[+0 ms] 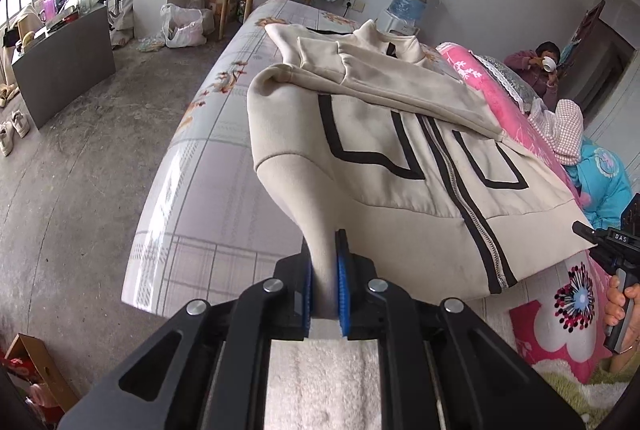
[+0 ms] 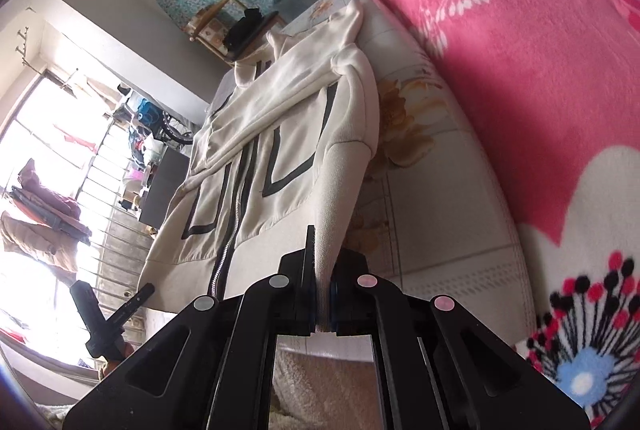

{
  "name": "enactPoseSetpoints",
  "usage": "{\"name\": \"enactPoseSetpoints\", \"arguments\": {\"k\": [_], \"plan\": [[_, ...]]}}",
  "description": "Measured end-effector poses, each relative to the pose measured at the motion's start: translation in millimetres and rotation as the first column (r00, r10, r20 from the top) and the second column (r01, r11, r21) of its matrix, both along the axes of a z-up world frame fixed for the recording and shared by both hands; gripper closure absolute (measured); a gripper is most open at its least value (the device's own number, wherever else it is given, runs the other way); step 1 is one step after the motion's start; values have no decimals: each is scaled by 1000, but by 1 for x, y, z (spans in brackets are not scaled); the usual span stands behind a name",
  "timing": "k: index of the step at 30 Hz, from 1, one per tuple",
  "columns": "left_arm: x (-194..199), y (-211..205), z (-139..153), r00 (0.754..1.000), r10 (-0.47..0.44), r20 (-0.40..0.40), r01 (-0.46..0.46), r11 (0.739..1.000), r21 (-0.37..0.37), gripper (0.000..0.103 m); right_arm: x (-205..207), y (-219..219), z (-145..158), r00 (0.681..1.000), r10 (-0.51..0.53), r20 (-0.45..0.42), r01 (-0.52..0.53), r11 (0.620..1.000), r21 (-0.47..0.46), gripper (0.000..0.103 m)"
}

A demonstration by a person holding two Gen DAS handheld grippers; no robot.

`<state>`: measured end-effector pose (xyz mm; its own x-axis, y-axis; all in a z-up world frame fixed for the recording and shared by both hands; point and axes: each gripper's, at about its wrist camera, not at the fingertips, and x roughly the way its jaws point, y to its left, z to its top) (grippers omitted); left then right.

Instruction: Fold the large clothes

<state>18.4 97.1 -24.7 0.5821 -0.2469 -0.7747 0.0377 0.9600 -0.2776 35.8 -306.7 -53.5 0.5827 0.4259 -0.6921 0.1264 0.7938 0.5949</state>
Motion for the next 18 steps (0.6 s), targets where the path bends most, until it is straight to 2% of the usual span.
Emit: {"name": "enactPoseSetpoints", "arguments": {"k": [6, 8, 10, 14, 15, 16, 18], "plan": [[7, 12, -33, 992, 30, -121, -38, 997, -70, 89, -3, -2, -40, 993, -9, -121, 9, 1000, 1, 93], [2, 18, -31, 992, 25, -120, -39, 993, -110, 88, -3, -3, -40, 992, 5, -125, -6, 1000, -9, 80], [0, 20, -30, 993, 20, -120, -34, 993, -114, 87, -4, -3, -38, 993, 24, -120, -26, 1000, -14, 74], [-4, 17, -37, 989, 29, -148, -42, 995, -86, 87, -7, 1, -44, 990, 37, -132, -40, 999, -14, 75], [-5, 16, -38, 989, 32, -143, -44, 996, -77, 87, -8, 3, -46, 990, 36, -133, -38, 999, -12, 80], [-6, 14, -37, 990, 33, -136, -42, 997, -68, 87, -9, 4, -47, 990, 35, -135, -37, 999, -12, 92], [-8, 11, -31, 994, 26, -105, -32, 998, -52, 91, -10, 5, -46, 990, 31, -136, -34, 999, -21, 98]]}}
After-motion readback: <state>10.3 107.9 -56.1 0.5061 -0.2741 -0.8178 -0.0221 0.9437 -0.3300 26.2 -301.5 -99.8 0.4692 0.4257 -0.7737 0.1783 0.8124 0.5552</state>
